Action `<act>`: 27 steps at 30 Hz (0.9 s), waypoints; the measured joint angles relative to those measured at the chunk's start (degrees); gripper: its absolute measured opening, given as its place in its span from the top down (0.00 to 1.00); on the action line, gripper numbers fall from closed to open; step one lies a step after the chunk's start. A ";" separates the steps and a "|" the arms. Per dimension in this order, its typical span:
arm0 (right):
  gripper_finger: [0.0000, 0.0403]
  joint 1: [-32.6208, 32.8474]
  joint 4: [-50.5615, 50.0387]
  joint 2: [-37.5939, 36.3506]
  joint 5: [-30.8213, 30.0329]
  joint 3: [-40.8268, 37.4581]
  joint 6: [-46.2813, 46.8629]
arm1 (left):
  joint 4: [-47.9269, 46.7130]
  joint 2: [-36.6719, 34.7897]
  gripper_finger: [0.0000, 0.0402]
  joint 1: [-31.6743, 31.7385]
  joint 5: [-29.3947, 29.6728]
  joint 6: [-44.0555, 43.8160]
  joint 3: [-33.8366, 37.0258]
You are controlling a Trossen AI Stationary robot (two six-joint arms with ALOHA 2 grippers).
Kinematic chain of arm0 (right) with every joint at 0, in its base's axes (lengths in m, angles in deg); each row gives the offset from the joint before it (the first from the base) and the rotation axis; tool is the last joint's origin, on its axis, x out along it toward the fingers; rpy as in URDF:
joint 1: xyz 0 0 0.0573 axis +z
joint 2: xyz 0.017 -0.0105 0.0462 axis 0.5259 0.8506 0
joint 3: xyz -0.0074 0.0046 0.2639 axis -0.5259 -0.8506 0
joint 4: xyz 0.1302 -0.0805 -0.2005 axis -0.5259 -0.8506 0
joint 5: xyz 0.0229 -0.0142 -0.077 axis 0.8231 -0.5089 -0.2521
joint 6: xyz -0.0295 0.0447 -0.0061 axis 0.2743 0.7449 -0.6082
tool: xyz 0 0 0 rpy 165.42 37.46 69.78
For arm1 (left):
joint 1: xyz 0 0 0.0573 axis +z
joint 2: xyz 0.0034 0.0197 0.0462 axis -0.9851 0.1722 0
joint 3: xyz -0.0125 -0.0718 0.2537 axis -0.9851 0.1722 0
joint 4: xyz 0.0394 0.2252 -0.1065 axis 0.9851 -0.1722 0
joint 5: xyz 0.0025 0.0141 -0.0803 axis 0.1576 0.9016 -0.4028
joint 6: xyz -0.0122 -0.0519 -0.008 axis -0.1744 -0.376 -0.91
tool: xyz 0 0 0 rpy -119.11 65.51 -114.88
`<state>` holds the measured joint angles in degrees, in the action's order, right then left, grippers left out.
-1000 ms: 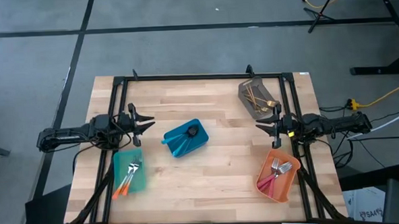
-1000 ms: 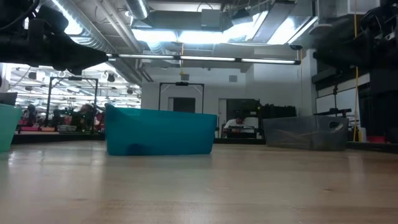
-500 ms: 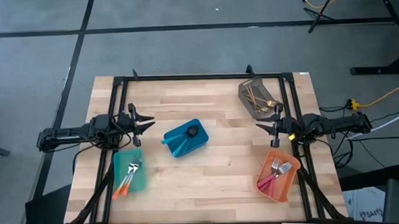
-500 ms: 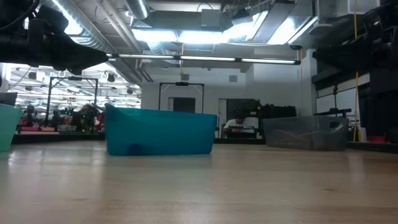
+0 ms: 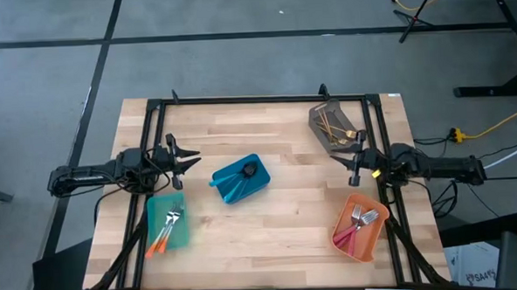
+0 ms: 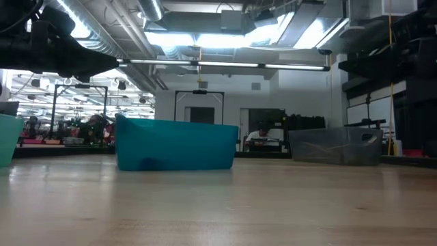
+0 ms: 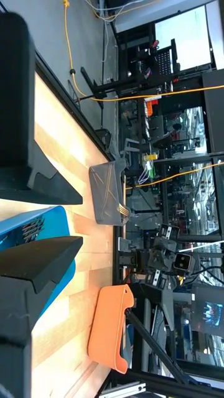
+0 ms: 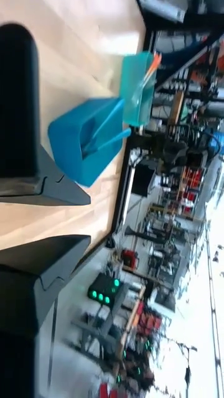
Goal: Sort silverware by color (type)
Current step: Return to Home Position
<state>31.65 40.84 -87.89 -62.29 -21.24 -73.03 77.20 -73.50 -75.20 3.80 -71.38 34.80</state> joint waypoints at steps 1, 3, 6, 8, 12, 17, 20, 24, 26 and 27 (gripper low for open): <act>0.81 -1.15 -0.29 0.00 1.80 0.00 0.56 | 0.00 0.00 0.79 0.00 0.01 0.00 0.00; 0.81 -3.38 -0.89 0.00 5.34 0.00 1.51 | 0.00 0.00 0.79 0.00 0.00 0.00 0.00; 0.81 -6.12 -1.49 0.00 9.19 0.00 3.90 | 0.00 0.00 0.79 0.00 0.00 0.01 0.00; 0.81 -7.41 -1.79 0.00 10.87 0.00 5.46 | 0.00 0.00 0.79 0.00 -0.01 0.00 0.00; 0.81 -8.30 -1.89 0.00 11.41 0.00 7.03 | 0.00 0.00 0.79 0.00 -0.01 0.00 0.00; 0.81 -8.24 -1.89 0.00 11.46 0.00 7.04 | 0.00 0.00 0.79 -0.01 -0.01 0.02 0.00; 0.81 -8.24 -1.89 0.00 11.45 0.00 6.95 | 0.00 0.00 0.79 -0.01 0.00 0.02 0.00; 0.81 -8.24 -1.91 0.00 11.46 0.00 6.93 | 0.00 0.00 0.79 0.00 -0.01 0.02 0.00; 0.81 -8.24 -1.92 0.00 11.46 0.00 6.93 | 0.00 0.00 0.79 0.00 0.01 0.02 0.00; 0.81 -8.24 -1.91 0.00 11.46 0.00 6.91 | 0.00 0.00 0.79 0.00 -0.01 0.02 0.00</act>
<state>23.41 38.93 -87.89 -50.83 -21.24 -66.12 77.20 -73.50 -75.20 3.79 -71.36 34.80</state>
